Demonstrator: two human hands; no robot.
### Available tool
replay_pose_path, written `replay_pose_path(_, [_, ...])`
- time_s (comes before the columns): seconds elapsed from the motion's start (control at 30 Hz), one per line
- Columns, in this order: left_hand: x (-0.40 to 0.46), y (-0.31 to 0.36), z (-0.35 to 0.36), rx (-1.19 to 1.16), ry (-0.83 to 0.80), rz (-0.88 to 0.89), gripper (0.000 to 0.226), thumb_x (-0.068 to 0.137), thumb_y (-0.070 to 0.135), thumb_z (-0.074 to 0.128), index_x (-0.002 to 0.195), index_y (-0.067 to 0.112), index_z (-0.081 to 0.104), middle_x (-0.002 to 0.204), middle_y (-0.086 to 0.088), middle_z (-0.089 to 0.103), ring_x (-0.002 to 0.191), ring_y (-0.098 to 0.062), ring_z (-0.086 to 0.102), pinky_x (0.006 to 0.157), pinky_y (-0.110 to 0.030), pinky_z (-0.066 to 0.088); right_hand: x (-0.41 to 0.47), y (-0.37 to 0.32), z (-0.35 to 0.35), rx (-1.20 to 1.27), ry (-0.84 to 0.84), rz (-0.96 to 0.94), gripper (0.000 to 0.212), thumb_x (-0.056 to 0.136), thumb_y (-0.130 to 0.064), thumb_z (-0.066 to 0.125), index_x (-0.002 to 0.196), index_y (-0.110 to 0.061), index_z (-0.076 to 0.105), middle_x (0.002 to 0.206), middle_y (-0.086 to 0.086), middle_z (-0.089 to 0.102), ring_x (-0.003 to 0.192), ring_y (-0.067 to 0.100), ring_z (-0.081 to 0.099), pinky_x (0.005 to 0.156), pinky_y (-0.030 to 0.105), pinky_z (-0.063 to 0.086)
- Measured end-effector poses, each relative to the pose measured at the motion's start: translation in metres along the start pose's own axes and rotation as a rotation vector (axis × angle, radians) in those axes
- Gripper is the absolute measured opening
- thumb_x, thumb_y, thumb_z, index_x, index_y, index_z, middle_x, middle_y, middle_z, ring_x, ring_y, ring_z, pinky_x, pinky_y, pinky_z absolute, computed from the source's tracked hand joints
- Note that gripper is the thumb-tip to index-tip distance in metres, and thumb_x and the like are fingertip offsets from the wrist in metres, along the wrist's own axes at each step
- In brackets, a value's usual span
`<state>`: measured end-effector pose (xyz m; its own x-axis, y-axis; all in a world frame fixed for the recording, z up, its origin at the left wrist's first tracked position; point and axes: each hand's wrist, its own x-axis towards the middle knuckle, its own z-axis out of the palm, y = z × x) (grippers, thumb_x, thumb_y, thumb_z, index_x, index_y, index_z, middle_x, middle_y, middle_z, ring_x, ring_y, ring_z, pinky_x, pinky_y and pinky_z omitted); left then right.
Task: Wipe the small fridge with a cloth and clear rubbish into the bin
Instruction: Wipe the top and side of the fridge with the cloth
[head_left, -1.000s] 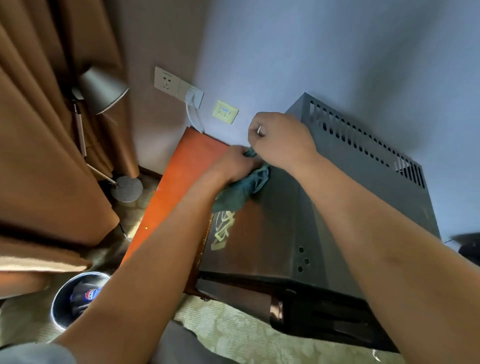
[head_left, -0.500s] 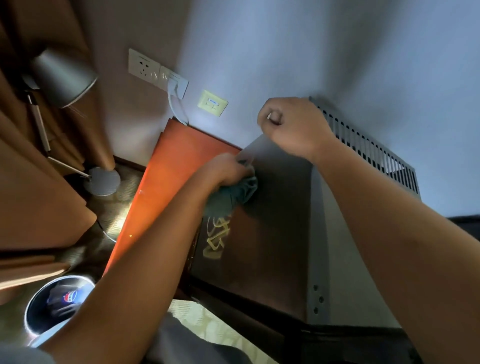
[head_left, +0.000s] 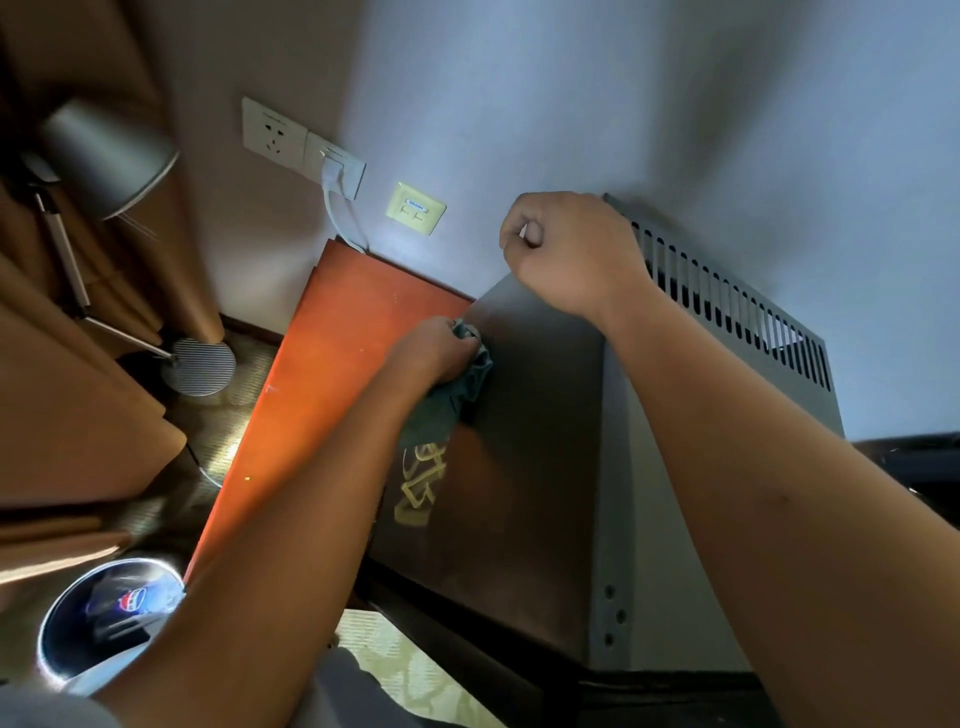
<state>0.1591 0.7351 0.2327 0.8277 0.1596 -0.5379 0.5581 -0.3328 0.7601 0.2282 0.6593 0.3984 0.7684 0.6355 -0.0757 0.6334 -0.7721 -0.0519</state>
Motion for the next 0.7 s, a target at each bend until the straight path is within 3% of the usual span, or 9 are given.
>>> replay_pose_path(0.1, [-0.007,0.013,-0.019,-0.333,-0.084,0.08,0.031,0.091,0.047,0.066,0.097,0.018,0.073,0.093,-0.008,0.075,0.083,-0.025,0.072,0.082,-0.042,0.06,0.001,0.001,0.001,0.027,0.028,-0.005,0.016,0.087,-0.026,0.053,0.088,-0.03,0.068,0.064,-0.015,0.053,0.064,0.004,0.051,0.063,0.027,0.044])
replay_pose_path(0.2, [-0.011,0.04,-0.03,-0.611,-0.071,0.249,0.029,0.081,0.042,0.071,0.1,0.021,0.071,0.092,-0.005,0.076,0.088,-0.026,0.074,0.086,-0.048,0.06,0.002,0.002,0.001,0.063,0.056,-0.01,0.015,0.088,-0.025,0.055,0.088,-0.028,0.07,0.061,-0.015,0.052,0.063,0.005,0.05,0.066,0.031,0.051])
replay_pose_path(0.3, [-0.004,0.053,-0.021,-0.55,0.022,0.332,0.031,0.08,0.038,0.066,0.108,0.025,0.064,0.095,-0.001,0.072,0.089,-0.02,0.068,0.07,-0.035,0.053,0.001,0.002,0.001,0.073,0.065,-0.022,0.015,0.089,-0.024,0.056,0.088,-0.028,0.07,0.057,-0.016,0.051,0.061,0.003,0.05,0.068,0.032,0.053])
replay_pose_path(0.43, [0.019,0.022,0.003,-0.509,0.107,0.124,0.036,0.092,0.041,0.065,0.12,0.019,0.06,0.107,-0.005,0.068,0.086,-0.015,0.063,0.067,-0.028,0.047,0.003,0.003,0.002,0.052,0.068,-0.017,0.014,0.087,-0.025,0.053,0.084,-0.029,0.067,0.059,-0.012,0.05,0.059,0.006,0.049,0.066,0.031,0.053])
replay_pose_path(0.57, [0.02,-0.021,0.019,-0.297,-0.012,-0.115,0.037,0.093,0.042,0.062,0.118,0.015,0.06,0.106,-0.009,0.066,0.088,-0.021,0.064,0.075,-0.034,0.054,0.004,0.001,0.002,0.048,0.074,0.008,0.015,0.085,-0.026,0.052,0.083,-0.029,0.066,0.058,-0.012,0.051,0.059,0.007,0.05,0.067,0.031,0.054])
replay_pose_path(0.63, [0.016,-0.028,0.015,-0.24,-0.088,-0.145,0.035,0.09,0.041,0.065,0.112,0.014,0.063,0.1,-0.009,0.067,0.088,-0.024,0.066,0.077,-0.037,0.055,0.004,0.001,0.001,0.049,0.067,0.012,0.015,0.085,-0.026,0.052,0.084,-0.029,0.066,0.059,-0.012,0.051,0.061,0.007,0.051,0.068,0.033,0.054])
replay_pose_path(0.7, [0.014,-0.019,0.0,-0.33,-0.133,-0.11,0.031,0.086,0.038,0.072,0.104,0.013,0.066,0.096,-0.012,0.07,0.086,-0.028,0.069,0.08,-0.041,0.06,0.004,0.001,0.001,0.057,0.066,0.012,0.015,0.085,-0.026,0.052,0.084,-0.028,0.067,0.058,-0.012,0.051,0.06,0.008,0.051,0.068,0.035,0.055])
